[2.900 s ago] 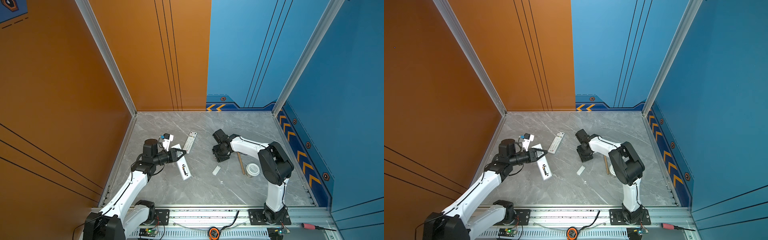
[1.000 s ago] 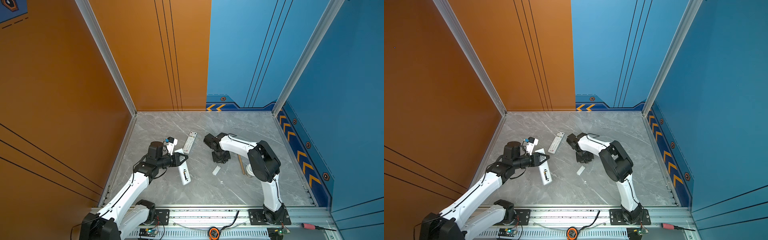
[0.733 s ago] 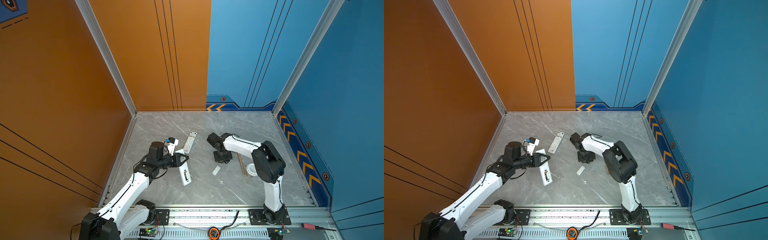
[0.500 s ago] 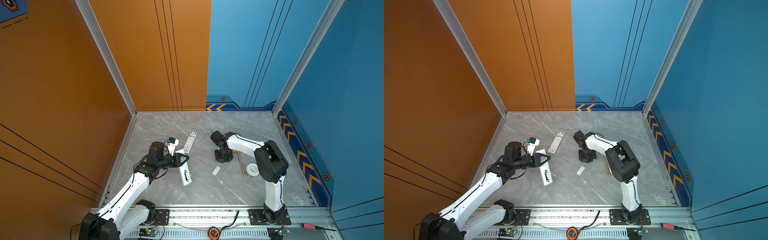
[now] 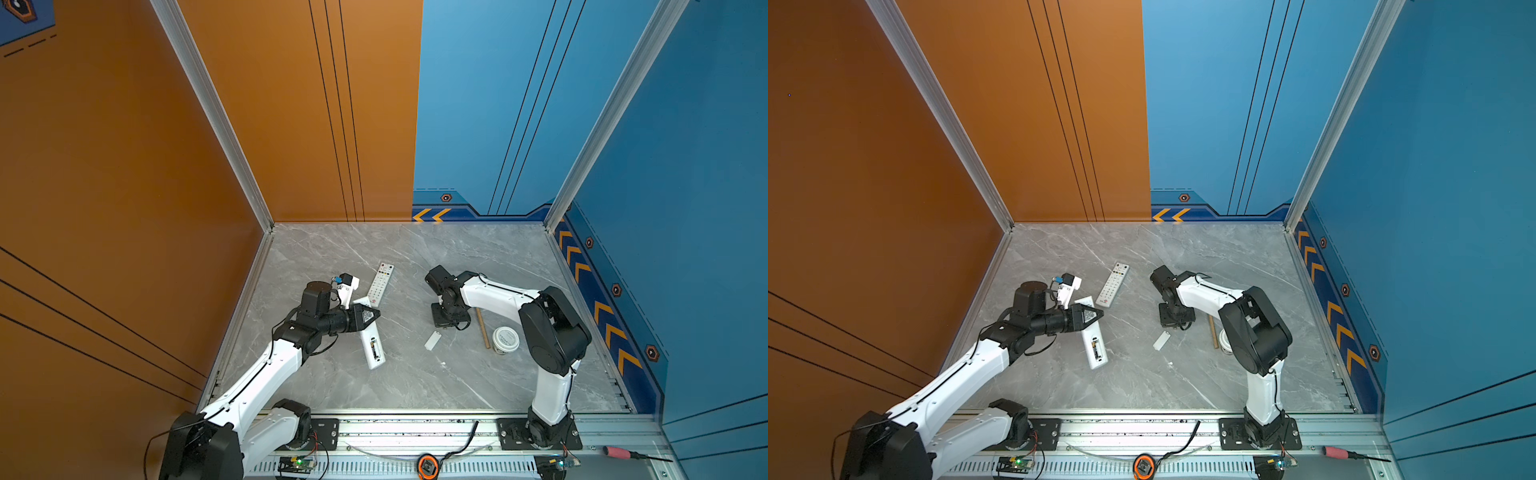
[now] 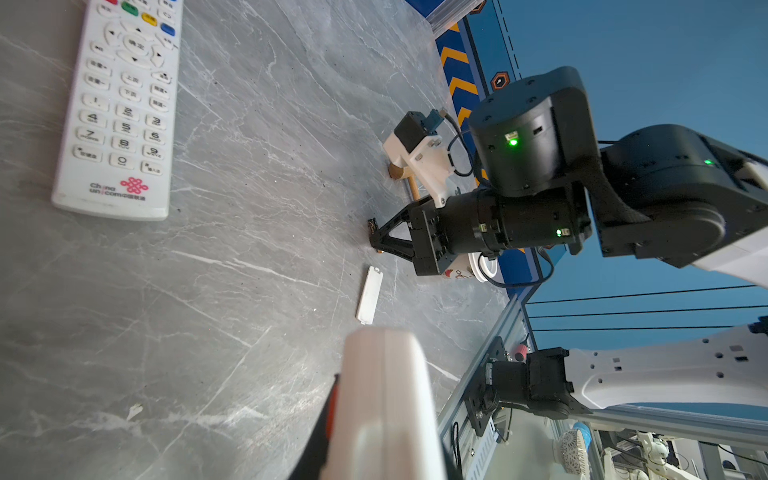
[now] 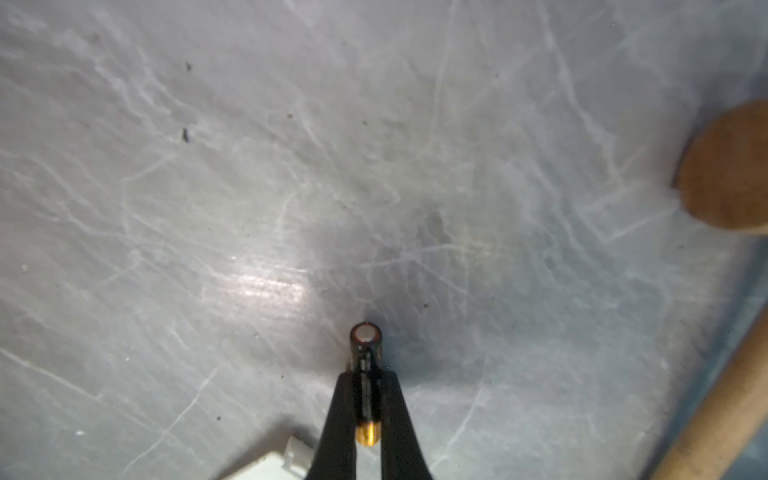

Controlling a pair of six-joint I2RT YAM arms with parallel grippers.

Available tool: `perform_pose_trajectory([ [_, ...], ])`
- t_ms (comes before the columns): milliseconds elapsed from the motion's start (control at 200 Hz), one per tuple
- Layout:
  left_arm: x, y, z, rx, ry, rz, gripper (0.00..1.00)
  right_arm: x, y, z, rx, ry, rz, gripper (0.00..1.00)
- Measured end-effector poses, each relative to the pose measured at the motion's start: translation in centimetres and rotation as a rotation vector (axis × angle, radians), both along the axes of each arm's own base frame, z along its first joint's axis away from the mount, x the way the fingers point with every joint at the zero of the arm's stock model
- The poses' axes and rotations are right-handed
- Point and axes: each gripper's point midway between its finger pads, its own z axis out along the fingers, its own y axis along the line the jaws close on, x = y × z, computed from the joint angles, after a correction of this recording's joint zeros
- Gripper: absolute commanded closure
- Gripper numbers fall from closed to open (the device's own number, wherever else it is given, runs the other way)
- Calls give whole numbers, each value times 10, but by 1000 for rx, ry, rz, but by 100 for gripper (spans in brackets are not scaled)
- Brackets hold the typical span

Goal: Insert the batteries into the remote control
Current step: 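Carry the battery with the right gripper to the remote held by the left gripper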

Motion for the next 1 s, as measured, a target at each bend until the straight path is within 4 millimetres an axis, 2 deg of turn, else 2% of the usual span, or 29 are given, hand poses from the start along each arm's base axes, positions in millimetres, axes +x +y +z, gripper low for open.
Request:
perform_pose_trajectory([
  [75, 4, -2, -2, -8, 8, 3, 100, -1, 5, 19, 20, -41, 12, 100],
  [195, 10, -4, -4, -22, 16, -3, 100, -1, 24, 72, 75, -143, 43, 100],
  [285, 18, -4, -1, -38, 12, 1, 100, -7, 57, 120, 137, -223, 102, 100],
  [360, 26, -2, 2, -58, 5, 17, 100, -21, 91, 157, 209, -272, 159, 100],
  [441, 35, -1, 2, -74, 3, 30, 100, -40, 118, 182, 268, -285, 214, 100],
  [521, 41, -1, -1, -82, 11, 39, 100, -55, 133, 196, 311, -268, 245, 100],
  [656, 48, -1, -1, -101, 10, 54, 100, -64, 149, 198, 329, -223, 279, 100],
  [866, 61, 5, 11, -158, -5, 96, 100, -79, 164, 157, 269, -84, 336, 100],
  [996, 67, 10, 22, -200, -25, 115, 100, -83, 173, 148, 249, -50, 373, 100],
])
